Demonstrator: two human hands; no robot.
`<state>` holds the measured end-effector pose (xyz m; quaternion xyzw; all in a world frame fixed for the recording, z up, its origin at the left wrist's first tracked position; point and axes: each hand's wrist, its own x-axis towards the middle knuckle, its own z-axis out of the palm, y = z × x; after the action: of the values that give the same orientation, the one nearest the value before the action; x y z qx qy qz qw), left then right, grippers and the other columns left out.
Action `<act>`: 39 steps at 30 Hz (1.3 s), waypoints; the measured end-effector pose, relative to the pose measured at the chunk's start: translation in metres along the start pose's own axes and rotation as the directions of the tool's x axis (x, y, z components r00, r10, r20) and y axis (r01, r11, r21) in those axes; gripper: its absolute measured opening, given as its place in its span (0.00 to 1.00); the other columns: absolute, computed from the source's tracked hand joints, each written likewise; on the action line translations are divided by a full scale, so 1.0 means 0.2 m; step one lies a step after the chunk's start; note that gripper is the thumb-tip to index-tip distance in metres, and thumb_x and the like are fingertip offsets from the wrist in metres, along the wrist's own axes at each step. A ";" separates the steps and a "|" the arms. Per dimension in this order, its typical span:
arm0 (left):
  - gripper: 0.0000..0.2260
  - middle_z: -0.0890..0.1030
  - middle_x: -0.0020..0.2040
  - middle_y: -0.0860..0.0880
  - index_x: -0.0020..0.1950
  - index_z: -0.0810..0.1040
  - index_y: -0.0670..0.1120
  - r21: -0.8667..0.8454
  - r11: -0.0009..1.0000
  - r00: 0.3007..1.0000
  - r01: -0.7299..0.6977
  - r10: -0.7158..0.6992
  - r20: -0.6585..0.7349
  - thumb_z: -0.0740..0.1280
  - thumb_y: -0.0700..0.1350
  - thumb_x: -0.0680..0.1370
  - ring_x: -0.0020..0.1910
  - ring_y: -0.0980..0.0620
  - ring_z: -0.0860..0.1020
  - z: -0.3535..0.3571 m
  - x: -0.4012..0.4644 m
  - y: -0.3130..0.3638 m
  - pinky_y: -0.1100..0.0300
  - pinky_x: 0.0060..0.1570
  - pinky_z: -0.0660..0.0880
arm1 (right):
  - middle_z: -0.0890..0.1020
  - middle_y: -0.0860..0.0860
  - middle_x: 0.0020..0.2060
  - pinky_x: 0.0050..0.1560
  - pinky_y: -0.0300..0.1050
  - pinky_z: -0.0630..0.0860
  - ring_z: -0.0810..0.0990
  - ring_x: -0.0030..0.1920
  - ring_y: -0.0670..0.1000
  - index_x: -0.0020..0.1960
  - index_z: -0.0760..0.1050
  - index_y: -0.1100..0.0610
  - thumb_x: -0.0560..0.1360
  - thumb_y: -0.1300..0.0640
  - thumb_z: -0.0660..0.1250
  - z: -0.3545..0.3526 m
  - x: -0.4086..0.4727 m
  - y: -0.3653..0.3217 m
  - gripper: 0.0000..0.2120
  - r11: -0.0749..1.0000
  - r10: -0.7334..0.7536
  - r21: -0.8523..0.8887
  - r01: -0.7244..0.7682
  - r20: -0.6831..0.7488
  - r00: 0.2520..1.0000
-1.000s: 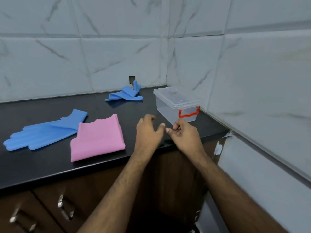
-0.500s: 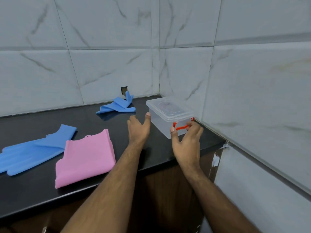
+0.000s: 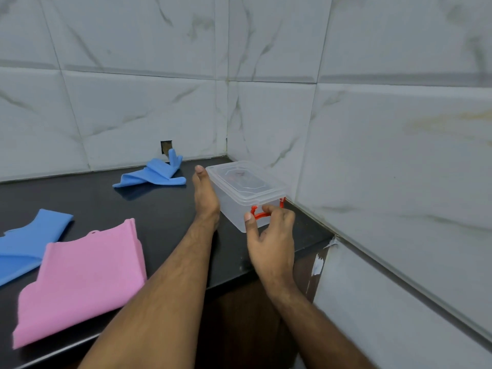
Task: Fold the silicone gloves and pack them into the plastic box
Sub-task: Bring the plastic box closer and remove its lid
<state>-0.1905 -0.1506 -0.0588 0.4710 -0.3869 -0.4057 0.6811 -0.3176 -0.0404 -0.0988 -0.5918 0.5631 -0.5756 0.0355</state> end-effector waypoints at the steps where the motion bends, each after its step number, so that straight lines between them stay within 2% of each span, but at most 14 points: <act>1: 0.46 0.74 0.74 0.49 0.79 0.66 0.53 -0.012 1.000 0.999 0.011 -0.011 0.032 0.47 0.81 0.71 0.67 0.53 0.75 0.01 0.02 -0.01 0.53 0.69 0.70 | 0.69 0.44 0.58 0.46 0.38 0.81 0.81 0.45 0.46 0.60 0.72 0.50 0.79 0.37 0.63 0.00 0.00 0.00 0.19 1.000 -0.003 -0.007 0.003 -0.006 1.000; 3: 0.51 0.79 0.70 0.47 0.77 0.70 0.53 -0.029 0.999 0.997 0.040 -0.038 0.059 0.47 0.84 0.65 0.67 0.48 0.77 0.01 0.04 -0.02 0.44 0.70 0.73 | 0.69 0.44 0.57 0.45 0.35 0.80 0.81 0.45 0.44 0.59 0.72 0.49 0.79 0.37 0.63 0.00 0.00 0.00 0.18 1.000 -0.010 -0.008 0.010 -0.017 1.000; 7: 0.51 0.75 0.74 0.48 0.78 0.69 0.52 -0.101 0.993 0.998 0.059 -0.061 -0.016 0.48 0.83 0.65 0.72 0.47 0.74 -0.04 0.03 -0.01 0.44 0.74 0.68 | 0.69 0.44 0.52 0.42 0.36 0.80 0.79 0.45 0.43 0.54 0.71 0.49 0.78 0.38 0.65 0.00 0.00 -0.01 0.15 0.999 -0.027 0.027 0.028 -0.045 0.999; 9: 0.47 0.75 0.74 0.49 0.78 0.69 0.53 -0.146 0.988 0.996 0.058 -0.067 -0.057 0.49 0.81 0.69 0.72 0.48 0.73 -0.06 0.01 0.00 0.45 0.75 0.68 | 0.70 0.45 0.53 0.44 0.34 0.80 0.77 0.48 0.43 0.56 0.71 0.51 0.78 0.37 0.64 0.00 0.00 -0.01 0.18 0.999 -0.009 0.051 0.012 -0.048 0.999; 12: 0.37 0.78 0.69 0.50 0.73 0.74 0.53 -0.157 0.987 0.993 0.033 -0.050 -0.104 0.53 0.75 0.75 0.68 0.49 0.76 -0.08 -0.02 0.01 0.46 0.72 0.70 | 0.70 0.44 0.54 0.44 0.21 0.71 0.75 0.52 0.37 0.59 0.69 0.51 0.77 0.37 0.65 -0.01 0.00 -0.02 0.20 0.996 0.009 0.093 -0.006 -0.039 0.999; 15: 0.28 0.81 0.62 0.48 0.66 0.76 0.50 -0.095 0.995 0.997 0.017 -0.023 -0.067 0.56 0.70 0.79 0.64 0.47 0.78 -0.08 -0.03 0.00 0.45 0.68 0.73 | 0.71 0.45 0.55 0.44 0.17 0.67 0.70 0.56 0.28 0.60 0.68 0.52 0.76 0.38 0.67 -0.03 0.00 -0.02 0.21 0.985 0.032 0.171 -0.031 -0.001 0.999; 20: 0.19 0.80 0.59 0.49 0.67 0.73 0.48 0.017 1.000 0.998 -0.006 0.007 -0.062 0.60 0.59 0.83 0.55 0.53 0.78 -0.08 -0.02 -0.02 0.57 0.47 0.74 | 0.70 0.44 0.60 0.47 0.19 0.70 0.74 0.59 0.40 0.71 0.65 0.51 0.70 0.30 0.67 -0.06 0.01 -0.03 0.38 0.960 0.104 0.252 -0.123 0.086 0.991; 23: 0.17 0.80 0.56 0.50 0.68 0.73 0.49 0.055 0.998 0.997 -0.015 0.020 -0.075 0.61 0.56 0.83 0.50 0.57 0.78 -0.08 -0.03 -0.01 0.61 0.41 0.71 | 0.71 0.45 0.62 0.51 0.28 0.74 0.74 0.59 0.42 0.76 0.60 0.50 0.70 0.26 0.62 -0.05 0.01 -0.03 0.43 0.975 0.091 0.194 -0.107 0.091 0.992; 26: 0.17 0.79 0.59 0.48 0.67 0.72 0.48 0.111 0.993 0.994 -0.031 0.042 -0.100 0.61 0.55 0.82 0.54 0.53 0.78 -0.08 -0.06 0.00 0.60 0.44 0.73 | 0.71 0.46 0.64 0.54 0.38 0.74 0.73 0.59 0.42 0.78 0.58 0.51 0.71 0.24 0.58 -0.03 0.00 -0.03 0.45 0.988 0.085 0.121 -0.092 0.064 0.994; 30: 0.18 0.76 0.63 0.47 0.67 0.72 0.45 0.204 0.974 0.963 -0.093 0.140 -0.232 0.62 0.55 0.82 0.62 0.48 0.75 -0.10 -0.15 0.08 0.49 0.63 0.74 | 0.73 0.48 0.63 0.53 0.40 0.70 0.76 0.59 0.47 0.76 0.62 0.53 0.72 0.22 0.51 -0.02 0.00 -0.03 0.44 0.994 0.057 0.089 -0.062 0.059 0.997; 32: 0.21 0.74 0.66 0.47 0.70 0.72 0.44 0.209 0.969 0.931 -0.130 0.192 -0.310 0.63 0.55 0.82 0.65 0.49 0.73 -0.13 -0.25 0.13 0.48 0.68 0.72 | 0.73 0.47 0.61 0.53 0.42 0.69 0.76 0.60 0.48 0.75 0.62 0.51 0.72 0.21 0.48 -0.02 0.01 -0.04 0.44 0.991 0.065 0.107 -0.075 0.097 0.993; 35: 0.24 0.73 0.67 0.49 0.73 0.70 0.44 0.294 0.926 0.847 -0.238 0.346 -0.404 0.65 0.55 0.82 0.65 0.53 0.68 -0.19 -0.46 0.18 0.56 0.64 0.69 | 0.73 0.47 0.63 0.57 0.47 0.71 0.74 0.58 0.46 0.76 0.63 0.48 0.71 0.20 0.45 -0.02 0.05 -0.03 0.45 0.979 0.061 0.176 -0.105 0.239 0.969; 37: 0.26 0.71 0.67 0.48 0.75 0.67 0.44 0.399 0.874 0.795 -0.276 0.441 -0.416 0.64 0.57 0.82 0.65 0.53 0.66 -0.25 -0.59 0.20 0.62 0.61 0.65 | 0.75 0.49 0.60 0.58 0.49 0.75 0.74 0.55 0.48 0.74 0.67 0.47 0.75 0.23 0.47 -0.02 0.09 -0.02 0.39 0.947 0.027 0.290 -0.138 0.357 0.934; 39: 0.29 0.69 0.68 0.48 0.77 0.64 0.45 0.484 0.836 0.769 -0.259 0.482 -0.421 0.64 0.60 0.82 0.65 0.54 0.65 -0.30 -0.70 0.21 0.65 0.60 0.64 | 0.77 0.46 0.51 0.46 0.40 0.76 0.75 0.49 0.46 0.70 0.70 0.47 0.79 0.29 0.50 0.00 0.12 -0.02 0.30 0.903 -0.017 0.391 -0.180 0.451 0.893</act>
<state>-0.1798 0.0070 -0.0539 0.6042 -0.3463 -0.0275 0.7172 -0.3226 -0.0566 -0.0808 -0.6604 0.4271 -0.5314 0.3147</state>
